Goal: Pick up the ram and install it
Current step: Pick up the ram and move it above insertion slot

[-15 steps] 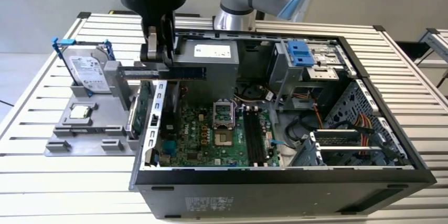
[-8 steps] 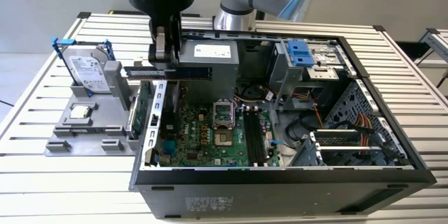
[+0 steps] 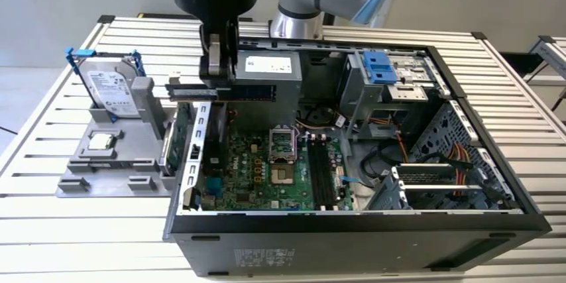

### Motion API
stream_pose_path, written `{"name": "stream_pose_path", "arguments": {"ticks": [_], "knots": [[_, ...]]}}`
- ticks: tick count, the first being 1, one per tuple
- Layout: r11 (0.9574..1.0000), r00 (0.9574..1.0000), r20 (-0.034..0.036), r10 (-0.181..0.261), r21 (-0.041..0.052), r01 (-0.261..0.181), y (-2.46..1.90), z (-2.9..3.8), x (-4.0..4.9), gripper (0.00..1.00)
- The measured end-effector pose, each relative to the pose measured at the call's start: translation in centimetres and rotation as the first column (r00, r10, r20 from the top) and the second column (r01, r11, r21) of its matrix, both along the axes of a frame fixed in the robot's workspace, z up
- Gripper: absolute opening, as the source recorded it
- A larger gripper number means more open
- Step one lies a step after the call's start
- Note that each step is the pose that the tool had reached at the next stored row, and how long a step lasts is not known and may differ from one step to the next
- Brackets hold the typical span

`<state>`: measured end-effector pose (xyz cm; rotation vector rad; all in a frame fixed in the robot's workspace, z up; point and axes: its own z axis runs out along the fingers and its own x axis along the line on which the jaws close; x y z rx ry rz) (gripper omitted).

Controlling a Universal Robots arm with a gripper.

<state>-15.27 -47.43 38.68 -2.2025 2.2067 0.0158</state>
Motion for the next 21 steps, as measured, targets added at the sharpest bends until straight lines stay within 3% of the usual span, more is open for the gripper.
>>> {"name": "stream_pose_path", "arguments": {"ticks": [4,21], "knots": [[1.0000,1.0000,0.0000,0.000,0.0000,0.000,0.00,0.00,0.85,0.00],[1.0000,1.0000,0.0000,0.000,0.0001,0.000,0.00,0.00,2.67,0.00]]}}
